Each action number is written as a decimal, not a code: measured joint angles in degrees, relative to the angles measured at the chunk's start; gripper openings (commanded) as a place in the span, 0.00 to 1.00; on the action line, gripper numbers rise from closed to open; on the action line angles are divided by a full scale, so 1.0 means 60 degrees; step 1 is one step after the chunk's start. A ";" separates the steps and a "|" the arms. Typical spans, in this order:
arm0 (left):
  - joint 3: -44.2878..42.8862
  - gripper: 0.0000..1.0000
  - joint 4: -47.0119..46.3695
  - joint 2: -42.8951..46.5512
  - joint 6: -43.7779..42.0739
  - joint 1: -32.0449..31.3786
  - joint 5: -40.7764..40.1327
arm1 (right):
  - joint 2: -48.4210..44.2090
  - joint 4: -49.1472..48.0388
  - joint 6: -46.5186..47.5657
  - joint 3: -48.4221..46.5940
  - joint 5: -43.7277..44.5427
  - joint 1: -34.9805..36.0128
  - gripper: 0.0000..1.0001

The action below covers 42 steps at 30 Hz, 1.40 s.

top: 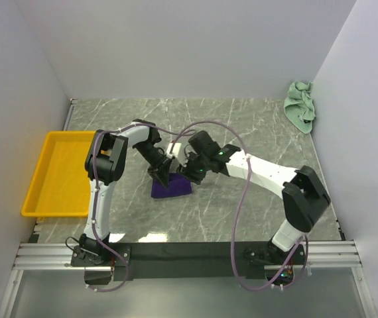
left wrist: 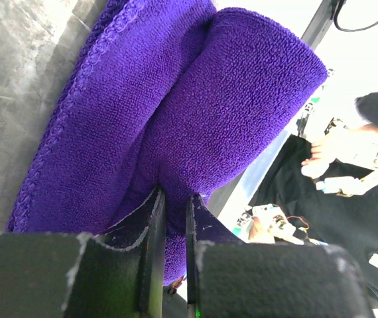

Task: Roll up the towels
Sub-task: Roll the towel

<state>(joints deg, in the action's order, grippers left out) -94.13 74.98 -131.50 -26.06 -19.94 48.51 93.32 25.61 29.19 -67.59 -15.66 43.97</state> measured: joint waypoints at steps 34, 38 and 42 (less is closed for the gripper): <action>0.1865 0.46 -0.2113 0.2375 -0.0801 0.3224 0.0393 | 0.3450 0.2011 0.2444 -0.2954 -0.1916 0.0754 0.00; 0.2160 0.47 -0.2765 0.3887 -0.0856 0.4360 0.0346 | 0.4204 0.2980 0.1974 -0.3923 -0.3104 0.0233 0.00; 0.2739 0.53 -0.3370 0.5493 -0.1056 0.4532 0.0182 | 0.5184 0.3927 0.1490 -0.5038 -0.4470 -0.0379 0.00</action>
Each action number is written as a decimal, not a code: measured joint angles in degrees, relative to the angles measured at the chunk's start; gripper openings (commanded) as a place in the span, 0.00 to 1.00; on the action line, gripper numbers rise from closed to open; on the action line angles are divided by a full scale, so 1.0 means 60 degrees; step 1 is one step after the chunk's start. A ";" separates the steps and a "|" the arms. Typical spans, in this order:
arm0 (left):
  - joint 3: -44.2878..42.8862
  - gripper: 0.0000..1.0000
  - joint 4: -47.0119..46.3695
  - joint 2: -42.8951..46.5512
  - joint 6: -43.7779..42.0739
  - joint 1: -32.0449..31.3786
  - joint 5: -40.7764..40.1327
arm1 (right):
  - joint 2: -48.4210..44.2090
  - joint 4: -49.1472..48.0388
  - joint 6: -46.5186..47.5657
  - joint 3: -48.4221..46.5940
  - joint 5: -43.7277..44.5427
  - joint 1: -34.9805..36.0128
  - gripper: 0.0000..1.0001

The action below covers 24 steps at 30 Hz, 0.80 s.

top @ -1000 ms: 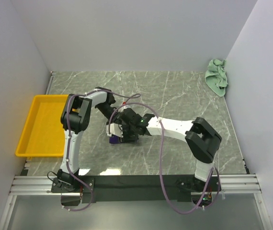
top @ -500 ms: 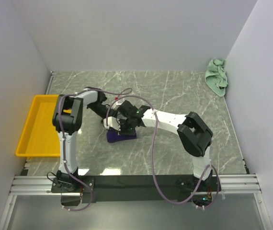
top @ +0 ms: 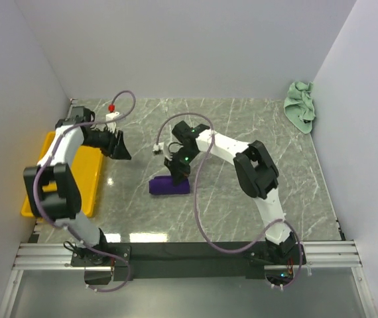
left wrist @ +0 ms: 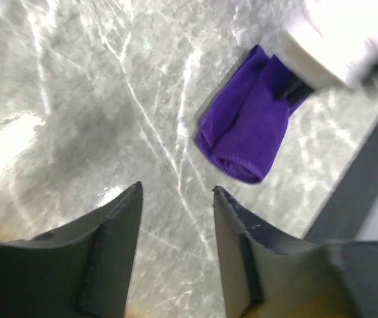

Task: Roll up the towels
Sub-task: Roll the towel

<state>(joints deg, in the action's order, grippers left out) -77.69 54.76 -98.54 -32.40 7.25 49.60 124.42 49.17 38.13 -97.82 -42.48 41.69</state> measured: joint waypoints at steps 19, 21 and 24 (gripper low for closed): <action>0.7351 0.75 -0.4736 0.6870 -0.3672 -0.6058 -0.3748 | 0.3264 0.3005 -0.1712 -0.2743 -0.4131 -0.1359 0.00; 0.7697 0.74 -0.5377 0.6685 -0.3916 -0.6677 -0.4084 | 0.3348 0.3005 -0.1923 -0.2743 -0.4280 -0.1417 0.00; 0.7963 0.75 -0.6426 0.6189 -0.4211 -0.7322 -0.4528 | 0.3373 0.2951 -0.2208 -0.2721 -0.4328 -0.1457 0.00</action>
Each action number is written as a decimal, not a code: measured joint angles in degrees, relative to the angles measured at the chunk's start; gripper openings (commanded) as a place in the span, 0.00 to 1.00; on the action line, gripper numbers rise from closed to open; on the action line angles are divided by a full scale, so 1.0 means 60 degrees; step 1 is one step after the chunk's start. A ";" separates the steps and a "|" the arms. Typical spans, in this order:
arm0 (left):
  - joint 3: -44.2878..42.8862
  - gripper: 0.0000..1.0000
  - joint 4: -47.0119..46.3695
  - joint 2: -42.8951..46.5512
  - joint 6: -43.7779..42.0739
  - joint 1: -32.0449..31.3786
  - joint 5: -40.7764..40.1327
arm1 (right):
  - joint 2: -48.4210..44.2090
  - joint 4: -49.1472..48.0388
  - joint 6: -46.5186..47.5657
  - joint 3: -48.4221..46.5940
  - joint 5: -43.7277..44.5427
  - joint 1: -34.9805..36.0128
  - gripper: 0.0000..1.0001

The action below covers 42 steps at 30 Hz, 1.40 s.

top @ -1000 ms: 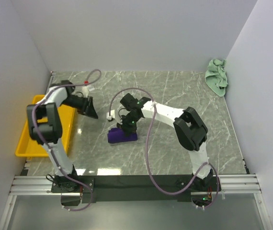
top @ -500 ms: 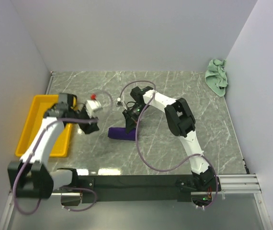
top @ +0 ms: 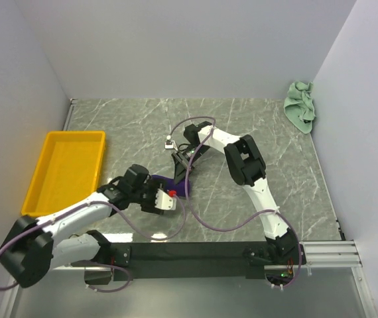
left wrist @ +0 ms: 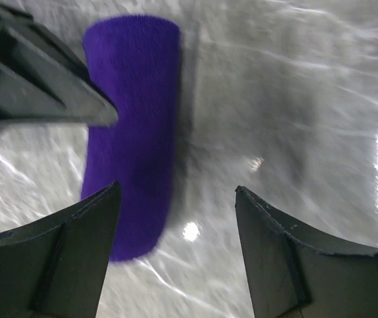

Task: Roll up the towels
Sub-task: Roll the towel

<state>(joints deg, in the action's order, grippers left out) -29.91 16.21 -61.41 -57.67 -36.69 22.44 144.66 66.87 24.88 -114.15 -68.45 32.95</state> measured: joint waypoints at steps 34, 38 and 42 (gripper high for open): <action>-0.1796 0.34 -0.2007 -0.4353 -0.0732 -0.0546 -0.1315 | -0.0058 -0.0226 -0.1198 -0.0368 0.1636 -0.0131 0.48; -0.2721 0.33 -0.0758 -0.4809 -0.0739 -0.0386 -0.0969 | -0.0397 -0.0372 -0.1180 -0.0368 0.2692 -0.0193 0.58; -0.3825 0.33 0.0441 -0.5486 -0.0382 -0.0284 -0.0812 | -0.0769 -0.0488 -0.1231 -0.0368 0.3654 -0.0423 0.70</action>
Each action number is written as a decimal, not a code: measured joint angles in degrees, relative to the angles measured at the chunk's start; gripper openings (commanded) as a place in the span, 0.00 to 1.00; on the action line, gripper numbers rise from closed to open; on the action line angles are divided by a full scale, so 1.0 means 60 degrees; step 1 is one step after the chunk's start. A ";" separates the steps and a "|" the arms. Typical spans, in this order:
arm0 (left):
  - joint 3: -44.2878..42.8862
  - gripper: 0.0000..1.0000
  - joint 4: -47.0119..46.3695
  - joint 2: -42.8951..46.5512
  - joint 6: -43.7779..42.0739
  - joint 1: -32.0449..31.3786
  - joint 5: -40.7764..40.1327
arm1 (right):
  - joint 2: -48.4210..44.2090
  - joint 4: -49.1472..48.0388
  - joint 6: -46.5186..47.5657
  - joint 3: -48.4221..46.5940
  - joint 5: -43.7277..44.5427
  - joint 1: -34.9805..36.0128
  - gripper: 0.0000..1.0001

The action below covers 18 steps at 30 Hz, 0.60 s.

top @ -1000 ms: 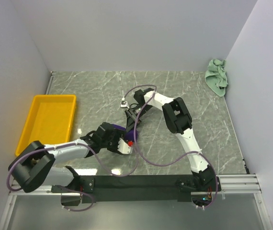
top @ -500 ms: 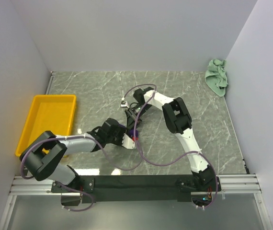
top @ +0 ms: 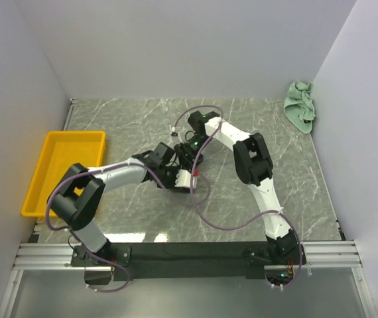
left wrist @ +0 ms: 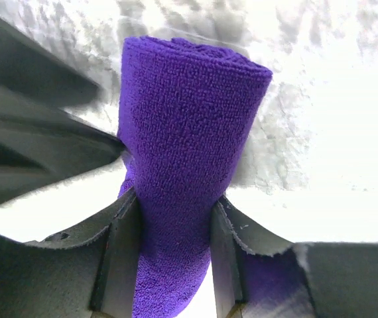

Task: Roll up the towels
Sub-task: Roll the towel, then place the rolled towel into the container

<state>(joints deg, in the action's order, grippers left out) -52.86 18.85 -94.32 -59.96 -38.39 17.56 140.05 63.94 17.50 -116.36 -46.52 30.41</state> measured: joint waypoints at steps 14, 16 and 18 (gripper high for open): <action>-0.2798 0.38 0.2229 -0.2164 0.4018 0.1978 0.2681 | -0.2597 -0.1206 -0.0452 0.1759 0.1708 -0.3501 0.98; -0.2838 0.43 0.2171 -0.2237 0.4852 0.2208 0.2790 | -0.2962 -0.1275 -0.0492 0.1993 0.1756 -0.3672 0.98; -0.2820 0.46 0.2142 -0.2255 0.5552 0.2430 0.2838 | -0.3293 -0.1351 -0.0517 0.2273 0.1778 -0.3730 0.98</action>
<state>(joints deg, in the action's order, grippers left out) -69.78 31.70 -107.85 -26.65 -23.81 34.59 120.29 55.83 14.39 -102.72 -35.86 8.03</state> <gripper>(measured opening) 0.435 0.982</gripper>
